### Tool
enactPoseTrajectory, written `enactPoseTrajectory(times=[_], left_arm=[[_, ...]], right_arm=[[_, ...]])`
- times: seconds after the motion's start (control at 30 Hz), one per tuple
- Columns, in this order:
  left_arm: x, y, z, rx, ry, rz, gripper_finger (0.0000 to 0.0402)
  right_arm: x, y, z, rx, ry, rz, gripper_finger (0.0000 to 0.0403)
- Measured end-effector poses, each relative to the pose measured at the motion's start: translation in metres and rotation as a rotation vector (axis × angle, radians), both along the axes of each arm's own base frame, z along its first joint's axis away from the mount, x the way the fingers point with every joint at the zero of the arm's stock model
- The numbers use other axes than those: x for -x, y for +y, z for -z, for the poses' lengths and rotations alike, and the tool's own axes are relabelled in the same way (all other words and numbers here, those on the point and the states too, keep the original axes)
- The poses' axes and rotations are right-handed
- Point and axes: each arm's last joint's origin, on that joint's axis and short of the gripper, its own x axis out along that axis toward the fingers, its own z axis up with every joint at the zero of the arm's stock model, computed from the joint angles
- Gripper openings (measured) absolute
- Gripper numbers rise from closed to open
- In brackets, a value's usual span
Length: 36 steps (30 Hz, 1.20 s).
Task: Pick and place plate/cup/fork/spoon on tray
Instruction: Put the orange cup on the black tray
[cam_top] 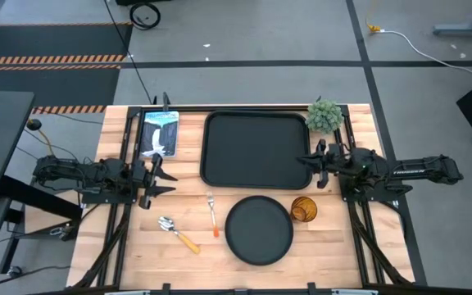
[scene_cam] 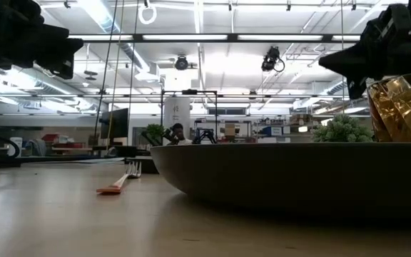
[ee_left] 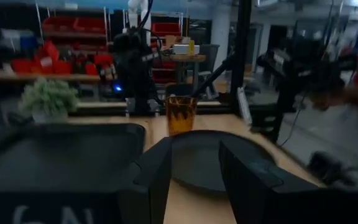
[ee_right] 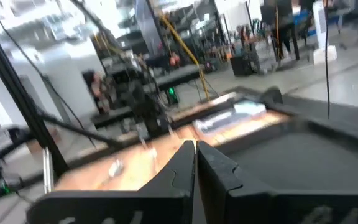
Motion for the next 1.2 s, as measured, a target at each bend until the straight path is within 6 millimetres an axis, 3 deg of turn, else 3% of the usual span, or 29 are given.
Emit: enactPoseTrajectory(times=[0.13, 0.3, 0.4, 0.7, 1.03, 1.2], left_arm=[[0.000, 0.001, -0.002, 0.127, -0.004, -0.027, 0.0142], [0.000, 0.002, -0.003, 0.173, -0.014, -0.047, 0.0142], [0.000, 0.002, -0.005, 0.176, -0.031, -0.045, 0.0142], [0.000, 0.002, -0.004, 0.173, -0.024, -0.046, 0.0142], [0.000, 0.002, -0.004, 0.172, -0.023, -0.046, 0.0142], [0.000, 0.002, -0.004, 0.172, -0.023, -0.046, 0.0142]], right_arm=[[0.002, 0.000, -0.011, 0.029, -0.107, 0.011, 0.0023], [0.003, 0.000, -0.022, -0.069, -0.253, -0.036, 0.0023], [0.000, 0.001, -0.026, -0.077, -0.235, -0.069, 0.0022], [-0.025, 0.006, -0.050, -0.088, 0.232, -0.142, 0.0005], [-0.044, 0.033, -0.051, -0.084, 0.792, -0.240, 0.0005], [-0.048, 0.040, -0.065, -0.015, 1.010, -0.262, 0.0006]])
